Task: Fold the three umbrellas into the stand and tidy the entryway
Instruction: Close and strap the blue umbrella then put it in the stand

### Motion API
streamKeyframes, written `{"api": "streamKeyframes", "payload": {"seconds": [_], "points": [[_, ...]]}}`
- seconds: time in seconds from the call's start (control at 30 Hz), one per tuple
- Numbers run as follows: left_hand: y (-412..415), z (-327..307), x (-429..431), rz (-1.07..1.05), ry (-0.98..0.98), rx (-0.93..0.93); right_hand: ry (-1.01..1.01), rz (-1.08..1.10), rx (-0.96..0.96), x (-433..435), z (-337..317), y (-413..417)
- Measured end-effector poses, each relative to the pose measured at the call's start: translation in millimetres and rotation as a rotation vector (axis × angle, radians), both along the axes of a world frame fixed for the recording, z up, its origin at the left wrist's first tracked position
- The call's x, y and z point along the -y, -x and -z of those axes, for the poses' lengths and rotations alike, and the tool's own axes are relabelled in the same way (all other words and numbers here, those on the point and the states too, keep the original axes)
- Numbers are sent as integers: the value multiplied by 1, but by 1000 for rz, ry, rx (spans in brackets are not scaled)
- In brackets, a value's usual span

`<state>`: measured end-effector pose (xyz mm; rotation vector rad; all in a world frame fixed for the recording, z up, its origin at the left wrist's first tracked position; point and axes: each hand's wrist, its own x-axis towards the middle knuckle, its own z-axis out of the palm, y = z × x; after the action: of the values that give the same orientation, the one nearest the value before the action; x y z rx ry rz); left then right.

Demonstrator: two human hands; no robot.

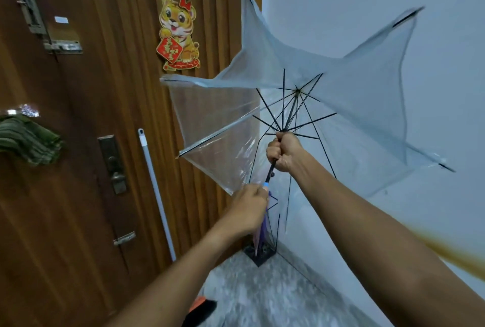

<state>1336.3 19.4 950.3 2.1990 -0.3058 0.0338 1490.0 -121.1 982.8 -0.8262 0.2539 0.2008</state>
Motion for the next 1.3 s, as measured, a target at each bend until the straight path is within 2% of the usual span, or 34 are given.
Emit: {"api": "streamKeyframes", "payload": {"seconds": [0.13,0.27,0.47,0.73,0.9,1.0,1.1,1.17,1.3], "points": [[-37,6,0,-38,-77,62,103,55,16,-12,-2,-27],[-75,1,-10,-27,-50,51,285,26,60,-30,5,-39],[-117,16,-6,-8,-48,15,300,9,23,-40,41,-44],[-148,23,8,-74,-42,-8,295,35,26,-44,55,-64],[-168,25,26,-179,-26,-50,313,-57,40,-33,54,-73],[-178,23,33,-250,74,-93,477,-167,70,-21,71,-81],[-192,20,29,-332,152,-136,539,-306,73,-1,83,-84],[-203,22,23,-390,160,-112,549,-229,13,18,81,-86],[-206,31,12,-463,143,-54,461,343,-81,39,61,-91]]}}
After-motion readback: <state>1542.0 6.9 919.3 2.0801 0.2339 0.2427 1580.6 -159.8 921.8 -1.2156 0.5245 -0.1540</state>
